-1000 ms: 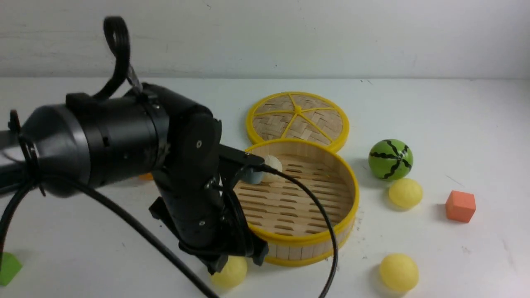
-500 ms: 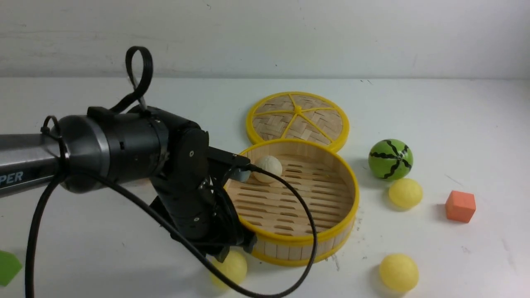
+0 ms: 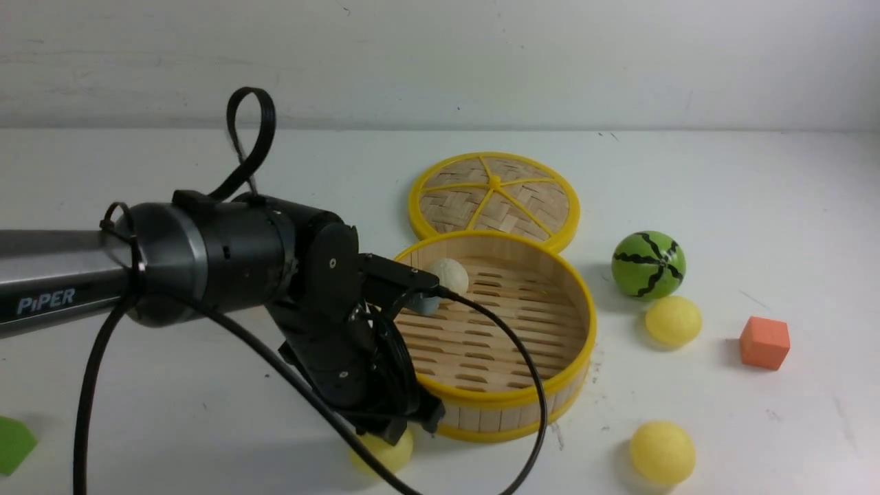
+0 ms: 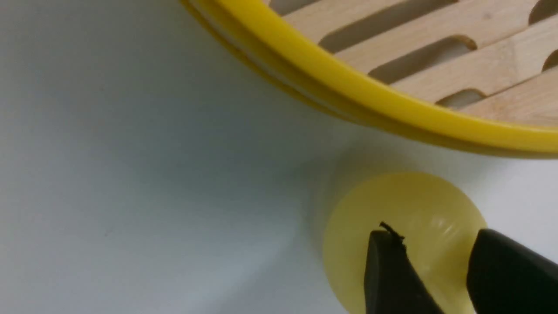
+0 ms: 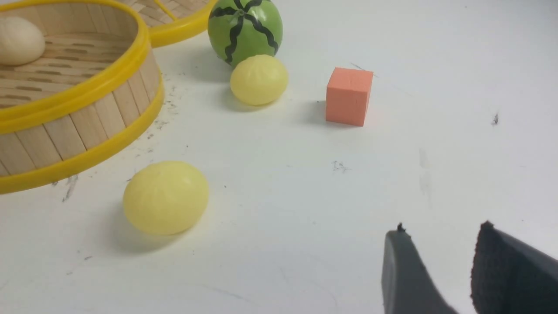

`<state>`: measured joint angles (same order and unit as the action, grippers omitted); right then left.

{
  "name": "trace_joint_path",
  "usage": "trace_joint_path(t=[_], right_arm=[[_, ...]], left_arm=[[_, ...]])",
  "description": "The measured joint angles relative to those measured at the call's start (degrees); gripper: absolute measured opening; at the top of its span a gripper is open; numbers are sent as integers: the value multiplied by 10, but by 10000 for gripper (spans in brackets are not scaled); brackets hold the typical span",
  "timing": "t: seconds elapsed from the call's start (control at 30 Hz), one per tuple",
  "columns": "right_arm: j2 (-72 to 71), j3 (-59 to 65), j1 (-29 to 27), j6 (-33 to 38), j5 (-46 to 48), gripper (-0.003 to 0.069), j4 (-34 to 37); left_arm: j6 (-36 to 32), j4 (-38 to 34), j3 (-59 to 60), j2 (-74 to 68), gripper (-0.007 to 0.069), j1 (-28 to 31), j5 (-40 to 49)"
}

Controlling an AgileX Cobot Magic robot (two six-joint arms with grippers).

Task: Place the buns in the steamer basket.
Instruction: Use the left arm to grab a steamed stuffed bun

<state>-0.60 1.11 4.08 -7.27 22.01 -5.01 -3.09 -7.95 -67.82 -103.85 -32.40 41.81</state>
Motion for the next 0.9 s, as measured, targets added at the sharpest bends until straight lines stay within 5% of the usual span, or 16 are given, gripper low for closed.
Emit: trace_joint_path(t=[0.9], right_arm=[[0,0,0,0,0,241,0]], left_arm=[[1,3,0,27,260,0,22]])
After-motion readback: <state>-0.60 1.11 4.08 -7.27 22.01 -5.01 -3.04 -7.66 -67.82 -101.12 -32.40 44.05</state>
